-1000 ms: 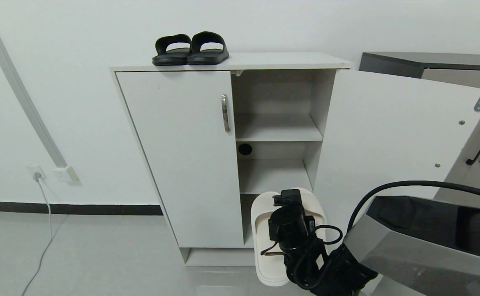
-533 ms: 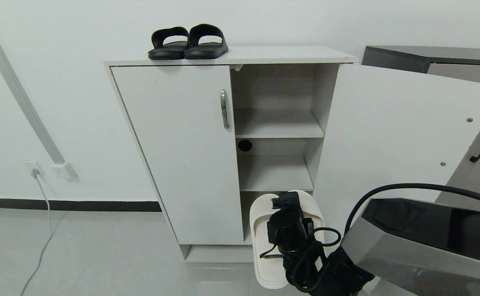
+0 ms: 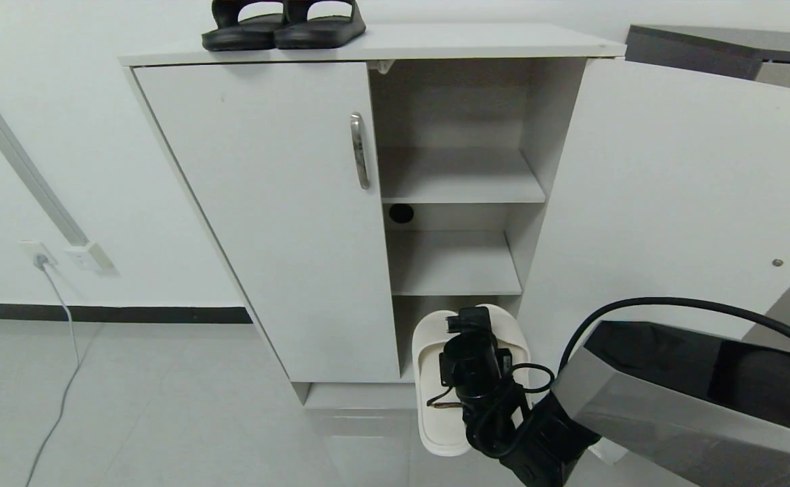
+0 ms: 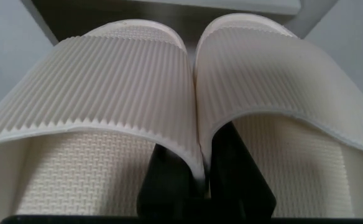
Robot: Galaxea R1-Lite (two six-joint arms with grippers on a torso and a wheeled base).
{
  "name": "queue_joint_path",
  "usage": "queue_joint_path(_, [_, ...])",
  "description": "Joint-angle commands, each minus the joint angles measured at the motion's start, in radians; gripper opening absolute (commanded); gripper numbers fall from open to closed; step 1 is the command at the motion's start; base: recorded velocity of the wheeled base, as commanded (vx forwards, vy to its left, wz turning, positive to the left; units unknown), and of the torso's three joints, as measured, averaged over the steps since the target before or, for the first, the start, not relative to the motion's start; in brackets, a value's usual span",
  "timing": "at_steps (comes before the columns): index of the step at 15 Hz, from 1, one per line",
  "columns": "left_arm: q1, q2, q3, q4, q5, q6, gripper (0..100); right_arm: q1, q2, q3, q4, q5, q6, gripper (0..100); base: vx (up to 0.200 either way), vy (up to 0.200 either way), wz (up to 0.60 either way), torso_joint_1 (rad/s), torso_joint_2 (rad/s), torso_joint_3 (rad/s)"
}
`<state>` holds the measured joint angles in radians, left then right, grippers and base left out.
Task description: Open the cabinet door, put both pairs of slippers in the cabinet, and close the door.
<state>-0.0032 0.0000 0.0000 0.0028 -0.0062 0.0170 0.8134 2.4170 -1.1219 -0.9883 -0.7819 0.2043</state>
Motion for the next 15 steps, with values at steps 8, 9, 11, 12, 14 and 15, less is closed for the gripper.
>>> queue_joint_path(8, [0.000,0.002,0.000,0.000,0.000,0.000,0,-0.039,0.094,-0.044,-0.336,0.004,-0.192,0,0.000,0.000,0.00,0.001,0.00,-0.120])
queue_joint_path(9, [0.000,0.002,0.000,0.000,0.000,0.000,0,-0.049,0.105,-0.044,-0.392,0.015,-0.236,0,0.000,0.000,0.00,0.000,0.00,0.000])
queue_joint_path(11, [0.000,0.002,0.000,0.000,0.000,0.000,0,-0.051,0.105,-0.044,-0.414,0.020,-0.253,0,0.000,0.000,0.00,0.000,0.00,0.000])
queue_joint_path(12, [0.000,0.002,0.000,0.000,0.000,0.000,0,-0.053,0.103,-0.044,-0.414,0.020,-0.253,0,0.000,0.000,0.00,0.000,0.00,0.000])
queue_joint_path(14, [0.000,0.002,0.000,0.000,0.000,0.000,0,-0.053,0.105,-0.044,-0.411,0.021,-0.253,0,0.000,0.000,0.00,0.000,0.00,0.000])
queue_joint_path(15, [0.000,0.002,0.000,0.000,0.000,0.000,0,-0.053,0.105,-0.044,-0.409,0.021,-0.253,0,0.000,0.000,0.00,0.000,0.00,0.000])
